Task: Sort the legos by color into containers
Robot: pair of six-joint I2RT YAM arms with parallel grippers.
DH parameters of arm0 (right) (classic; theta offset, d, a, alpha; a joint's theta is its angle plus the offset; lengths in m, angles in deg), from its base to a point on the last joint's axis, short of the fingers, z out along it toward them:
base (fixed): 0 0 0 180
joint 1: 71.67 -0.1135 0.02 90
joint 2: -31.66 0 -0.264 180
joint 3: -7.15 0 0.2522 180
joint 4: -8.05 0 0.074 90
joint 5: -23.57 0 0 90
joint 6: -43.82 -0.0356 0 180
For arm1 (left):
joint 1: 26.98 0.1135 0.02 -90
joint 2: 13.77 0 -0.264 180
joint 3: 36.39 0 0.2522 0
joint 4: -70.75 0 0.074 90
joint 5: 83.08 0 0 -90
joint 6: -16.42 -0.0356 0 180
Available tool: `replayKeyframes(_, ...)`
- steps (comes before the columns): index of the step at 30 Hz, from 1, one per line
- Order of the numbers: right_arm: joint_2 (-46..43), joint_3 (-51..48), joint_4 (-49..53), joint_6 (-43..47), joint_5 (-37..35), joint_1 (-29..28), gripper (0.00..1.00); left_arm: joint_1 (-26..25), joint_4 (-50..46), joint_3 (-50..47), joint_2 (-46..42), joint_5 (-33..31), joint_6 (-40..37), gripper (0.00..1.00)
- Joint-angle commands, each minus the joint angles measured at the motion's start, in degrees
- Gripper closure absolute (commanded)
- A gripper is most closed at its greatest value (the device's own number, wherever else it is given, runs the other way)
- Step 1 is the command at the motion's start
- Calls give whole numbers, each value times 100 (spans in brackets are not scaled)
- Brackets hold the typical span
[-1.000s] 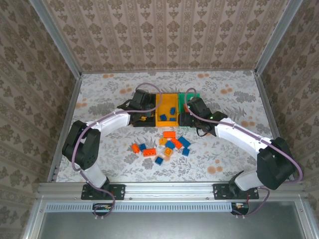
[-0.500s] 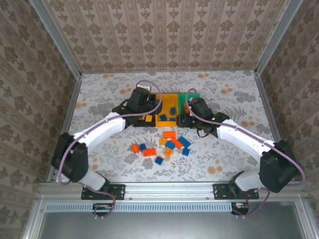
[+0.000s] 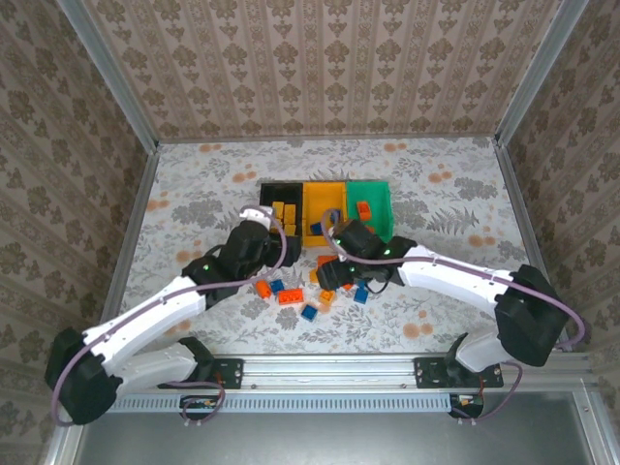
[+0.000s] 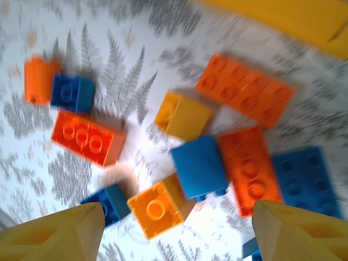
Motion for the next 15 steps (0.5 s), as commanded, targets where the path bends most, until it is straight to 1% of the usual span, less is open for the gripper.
replayKeyframes(1,328,82,386,263,132,-324,29,3,-409,-249,-460,-351,363,0)
replayKeyframes(3,521,171,435,313,105,-462,31,10,-521,-404,-651,-360,451,0)
replayKeyframes(6,735,264,463,305,-35,-589,31,12,-668,-560,-851,-381,561,0)
replayKeyframes(12,962,341,419,268,-155,-624,32,38,-806,-754,-1101,-495,659,0)
replayKeyframes(15,1064,410,367,307,-159,-640,35,65,-836,-796,-1129,-504,676,0)
